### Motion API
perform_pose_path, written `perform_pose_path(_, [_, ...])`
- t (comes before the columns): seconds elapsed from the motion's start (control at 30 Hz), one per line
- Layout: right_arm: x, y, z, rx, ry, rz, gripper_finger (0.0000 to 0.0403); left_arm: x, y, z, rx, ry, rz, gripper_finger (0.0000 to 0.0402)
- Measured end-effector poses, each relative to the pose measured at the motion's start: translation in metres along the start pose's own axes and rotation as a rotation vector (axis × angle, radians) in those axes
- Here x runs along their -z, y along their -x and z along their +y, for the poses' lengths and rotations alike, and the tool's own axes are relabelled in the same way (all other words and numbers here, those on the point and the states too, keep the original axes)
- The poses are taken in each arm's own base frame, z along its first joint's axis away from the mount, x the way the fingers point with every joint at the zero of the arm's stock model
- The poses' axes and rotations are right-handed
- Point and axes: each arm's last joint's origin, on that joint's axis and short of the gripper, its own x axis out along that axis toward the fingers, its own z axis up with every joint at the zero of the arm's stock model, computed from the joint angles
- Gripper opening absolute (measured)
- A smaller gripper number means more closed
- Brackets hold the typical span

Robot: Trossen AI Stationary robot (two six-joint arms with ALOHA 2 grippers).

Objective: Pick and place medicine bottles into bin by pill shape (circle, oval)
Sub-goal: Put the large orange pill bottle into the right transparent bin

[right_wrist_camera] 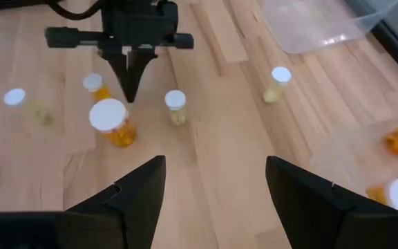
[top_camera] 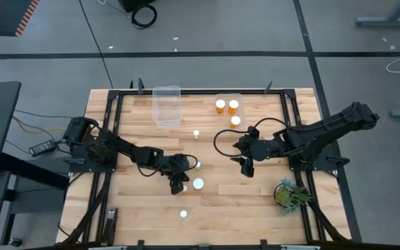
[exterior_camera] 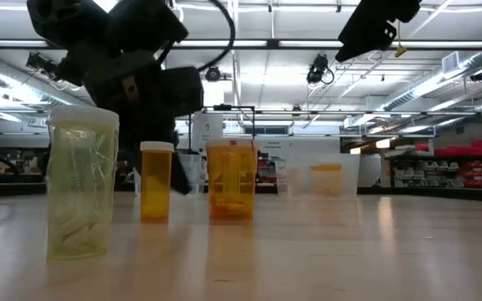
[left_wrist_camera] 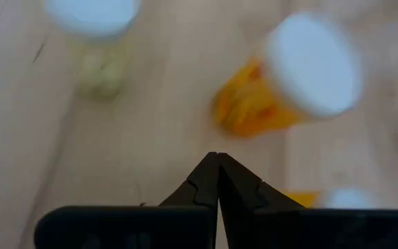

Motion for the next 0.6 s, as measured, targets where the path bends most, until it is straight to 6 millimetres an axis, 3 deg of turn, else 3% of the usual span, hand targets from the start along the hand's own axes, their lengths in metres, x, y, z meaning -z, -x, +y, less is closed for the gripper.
perform_pose_path(0.2, [-0.002, -0.019, 0.012, -0.071, -0.012, 0.008, 0.0257, 0.002, 0.008, 0.001, -0.023, -0.064, 0.045, 0.0007])
perform_pose_path(0.43, [-0.007, -0.061, 0.034, -0.066, 0.049, 0.091, 0.0257, -0.012, 0.043, -0.009, 0.011, -0.116, -0.024, 0.0014])
perform_pose_path(0.6, [-0.021, -0.082, 0.051, -0.094, 0.097, 0.116, 0.0257, -0.018, 0.068, -0.014, 0.023, -0.165, -0.059, 0.0012])
